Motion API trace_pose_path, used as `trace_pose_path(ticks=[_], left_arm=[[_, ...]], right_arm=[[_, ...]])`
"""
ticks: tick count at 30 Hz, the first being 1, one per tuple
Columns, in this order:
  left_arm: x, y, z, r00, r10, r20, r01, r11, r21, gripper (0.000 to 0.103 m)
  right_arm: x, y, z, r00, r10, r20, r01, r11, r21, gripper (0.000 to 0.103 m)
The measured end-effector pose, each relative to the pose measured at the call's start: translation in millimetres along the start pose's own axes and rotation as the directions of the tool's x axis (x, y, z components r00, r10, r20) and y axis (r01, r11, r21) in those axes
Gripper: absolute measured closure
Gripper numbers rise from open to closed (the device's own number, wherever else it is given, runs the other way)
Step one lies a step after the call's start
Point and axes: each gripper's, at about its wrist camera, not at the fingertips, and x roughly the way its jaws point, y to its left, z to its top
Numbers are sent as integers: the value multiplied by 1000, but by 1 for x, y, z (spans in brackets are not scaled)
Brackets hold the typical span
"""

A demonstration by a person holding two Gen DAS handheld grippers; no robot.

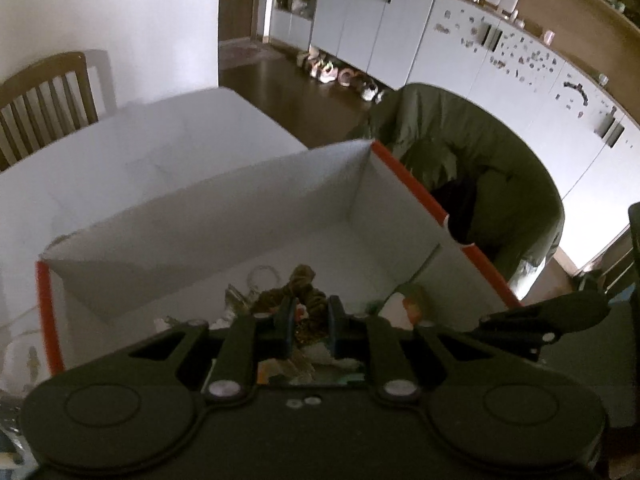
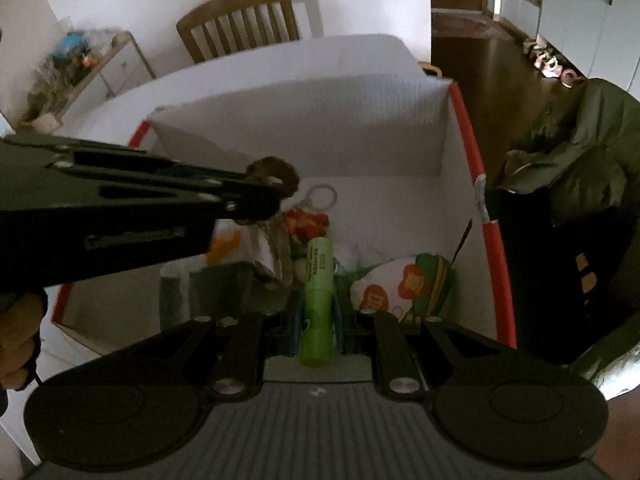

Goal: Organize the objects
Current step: 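Carry the ring toy and green highlighter with both tools into the box, then open both tools to drop the ring toy and highlighter in the box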

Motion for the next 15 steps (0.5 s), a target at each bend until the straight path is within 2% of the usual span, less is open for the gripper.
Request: trace_pose_path(ticks=[7, 15], left_arm=[[26, 2, -1, 996, 43, -76, -45, 999, -22, 90], [34, 11, -7, 993, 45, -111, -53, 996, -65, 88]], right_arm=[[14, -4, -2, 999, 14, -43, -14, 1000, -1, 87], [19, -8, -3, 998, 18, -65, -20, 999, -27, 87]])
